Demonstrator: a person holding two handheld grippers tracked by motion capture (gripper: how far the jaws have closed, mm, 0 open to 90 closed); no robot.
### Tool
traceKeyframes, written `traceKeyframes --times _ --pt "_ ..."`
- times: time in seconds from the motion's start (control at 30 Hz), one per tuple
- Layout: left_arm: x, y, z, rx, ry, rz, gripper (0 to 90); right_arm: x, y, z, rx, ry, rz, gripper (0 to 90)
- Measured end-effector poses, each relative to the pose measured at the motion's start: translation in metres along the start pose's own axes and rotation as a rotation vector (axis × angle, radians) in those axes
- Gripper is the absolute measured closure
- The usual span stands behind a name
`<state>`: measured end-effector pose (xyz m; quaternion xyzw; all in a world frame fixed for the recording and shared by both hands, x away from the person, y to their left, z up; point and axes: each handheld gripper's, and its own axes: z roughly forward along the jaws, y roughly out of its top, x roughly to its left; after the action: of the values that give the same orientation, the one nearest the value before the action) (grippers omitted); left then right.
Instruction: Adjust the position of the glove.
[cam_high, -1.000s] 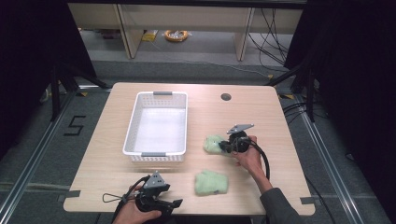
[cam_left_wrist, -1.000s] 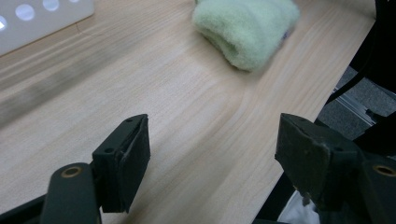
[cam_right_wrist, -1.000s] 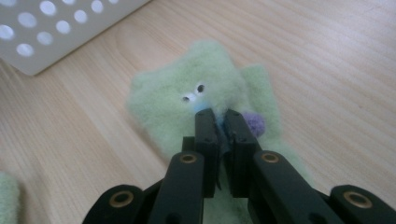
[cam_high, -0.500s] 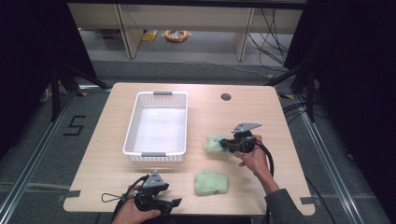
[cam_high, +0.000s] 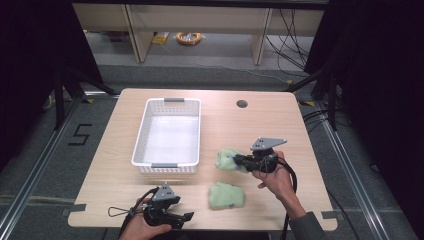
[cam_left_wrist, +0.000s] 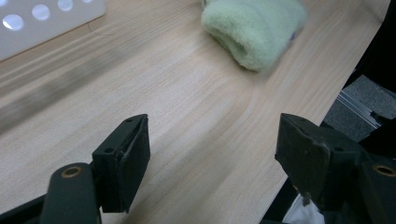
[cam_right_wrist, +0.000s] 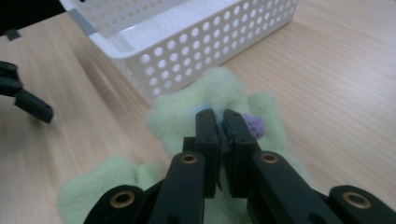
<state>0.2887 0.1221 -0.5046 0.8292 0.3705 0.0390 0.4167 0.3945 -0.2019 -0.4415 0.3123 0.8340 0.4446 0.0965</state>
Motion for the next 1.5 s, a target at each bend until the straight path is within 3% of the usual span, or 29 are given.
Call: traceKeyframes --times 0.6,0.67,0.7,0.73,0.8,0.83,0.93,1.0,1.03,1.07,1.3,1.33,1.37,1.5 --pt "0.000 0.000 0.000 0.008 0.000 -0.005 25.6 0.040 -0.020 -0.014 -0.010 0.099 -0.026 86.2" --pt "0.002 0.000 -0.001 0.030 0.011 0.019 25.6 0.044 -0.023 -0.014 -0.007 0.111 -0.023 86.2" --pt "0.002 0.000 0.000 0.031 0.011 0.006 25.6 0.047 -0.024 -0.015 0.005 0.120 0.002 86.2" --pt "0.002 0.000 0.000 0.031 0.010 0.007 25.6 0.045 -0.025 -0.014 -0.007 0.118 -0.038 86.2" --pt "0.002 0.000 0.000 0.031 0.011 0.014 25.6 0.049 -0.027 -0.015 -0.002 0.131 -0.022 86.2" --pt "0.001 0.000 0.000 0.020 -0.004 0.004 25.6 0.049 -0.028 -0.014 -0.013 0.123 -0.037 86.2" --pt "0.002 0.000 0.000 0.032 0.012 0.012 25.6 0.051 -0.032 -0.014 0.009 0.140 -0.014 86.2" --pt "0.001 0.000 0.000 0.023 0.003 0.007 25.6 0.051 -0.033 -0.012 0.007 0.144 -0.031 86.2" --pt "0.001 0.000 0.000 0.017 -0.002 0.002 25.6 0.053 -0.035 -0.012 0.012 0.156 -0.004 86.2" --pt "0.002 0.000 0.000 0.032 0.008 0.019 25.6 0.052 -0.035 -0.012 0.016 0.143 -0.010 86.2" --pt "0.001 0.000 0.000 0.017 -0.002 0.001 25.6 0.050 -0.043 -0.005 0.037 0.150 -0.008 86.1" --pt "0.002 0.000 0.000 0.031 0.008 0.017 25.6 0.052 -0.044 -0.005 0.053 0.155 0.007 86.0" --pt "0.002 0.000 0.000 0.031 0.017 0.013 25.6 0.049 -0.045 -0.003 0.046 0.143 -0.017 86.0" --pt "0.002 0.000 0.000 0.032 0.016 0.016 25.6 0.050 -0.049 0.001 0.081 0.156 -0.002 85.9"
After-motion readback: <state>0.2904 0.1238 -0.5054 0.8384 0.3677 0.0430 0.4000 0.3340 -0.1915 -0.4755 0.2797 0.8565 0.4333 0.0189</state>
